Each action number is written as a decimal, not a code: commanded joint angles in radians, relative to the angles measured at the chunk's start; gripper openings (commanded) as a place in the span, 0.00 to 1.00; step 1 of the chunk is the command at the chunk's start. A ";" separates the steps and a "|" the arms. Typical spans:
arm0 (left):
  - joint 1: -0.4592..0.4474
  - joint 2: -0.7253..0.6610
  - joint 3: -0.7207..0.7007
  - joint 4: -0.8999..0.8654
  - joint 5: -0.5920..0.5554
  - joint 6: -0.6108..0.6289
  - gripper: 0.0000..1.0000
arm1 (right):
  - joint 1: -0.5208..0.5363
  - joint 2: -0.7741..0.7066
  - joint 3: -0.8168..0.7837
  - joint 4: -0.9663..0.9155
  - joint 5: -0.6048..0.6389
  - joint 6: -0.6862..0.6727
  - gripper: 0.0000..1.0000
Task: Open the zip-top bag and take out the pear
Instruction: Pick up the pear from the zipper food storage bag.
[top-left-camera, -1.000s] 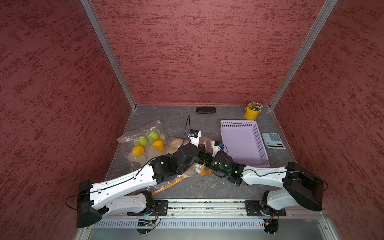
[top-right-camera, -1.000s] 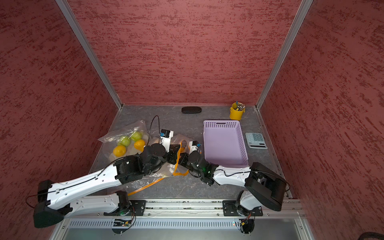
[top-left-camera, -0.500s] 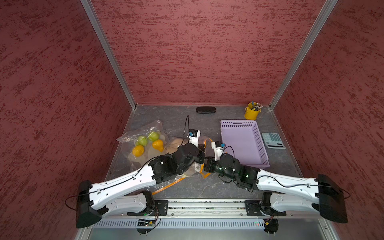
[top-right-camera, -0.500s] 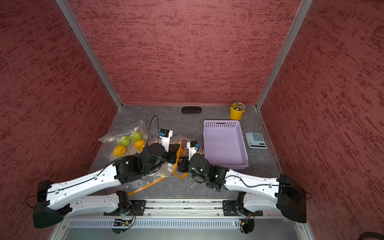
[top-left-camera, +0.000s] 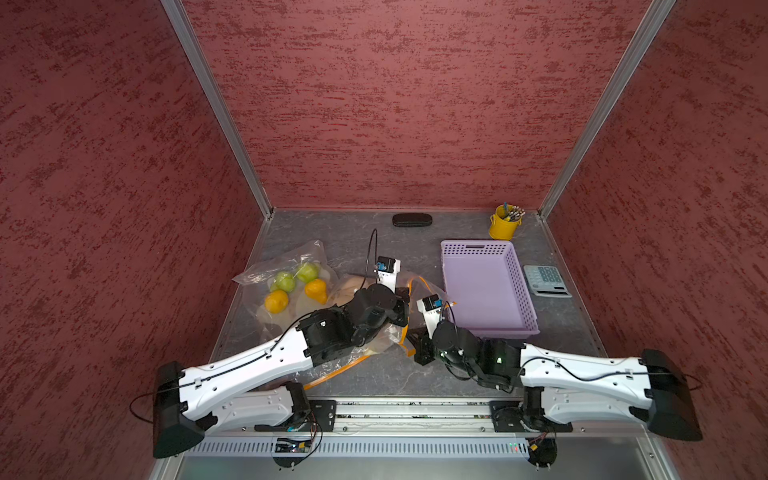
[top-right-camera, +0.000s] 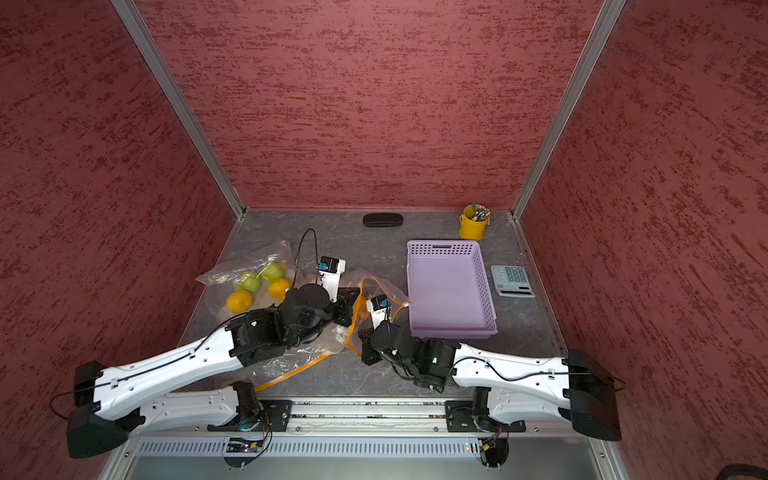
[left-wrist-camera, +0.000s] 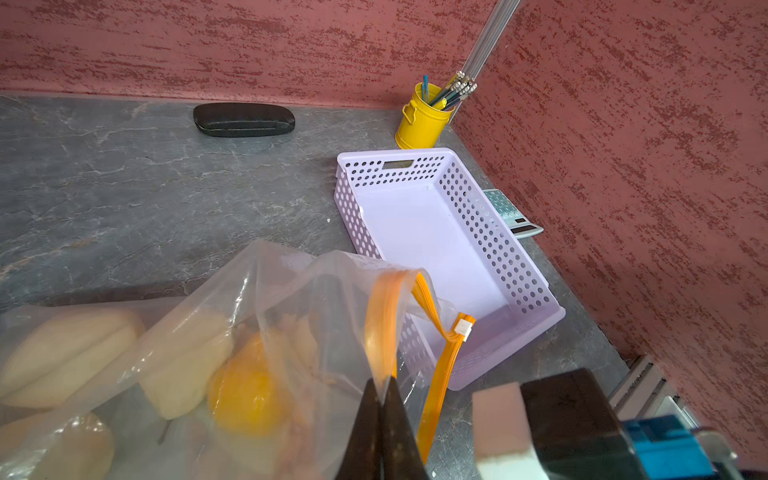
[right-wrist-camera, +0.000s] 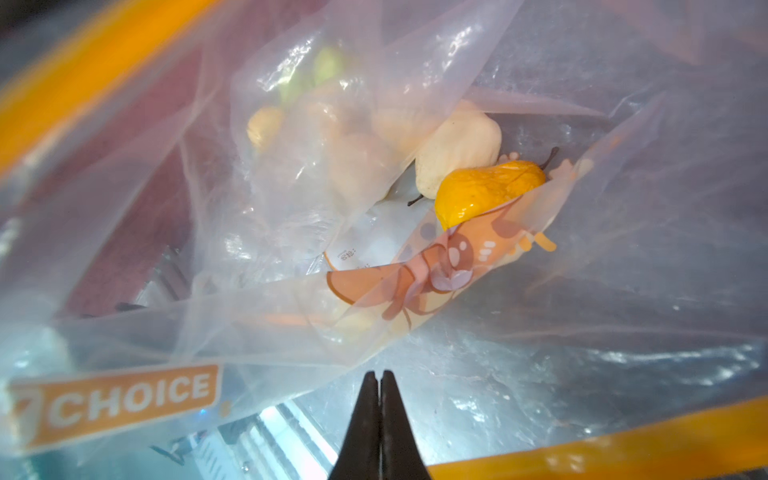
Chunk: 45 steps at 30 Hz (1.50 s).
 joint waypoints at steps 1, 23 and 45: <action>0.005 0.001 0.017 0.014 0.029 -0.006 0.00 | -0.017 0.037 0.060 -0.049 0.030 -0.038 0.00; -0.038 -0.018 -0.015 0.027 0.097 -0.068 0.00 | -0.264 0.239 0.117 0.234 -0.236 0.054 0.00; -0.034 -0.037 -0.056 0.148 0.127 -0.061 0.00 | -0.367 0.489 0.131 0.230 -0.412 0.184 0.53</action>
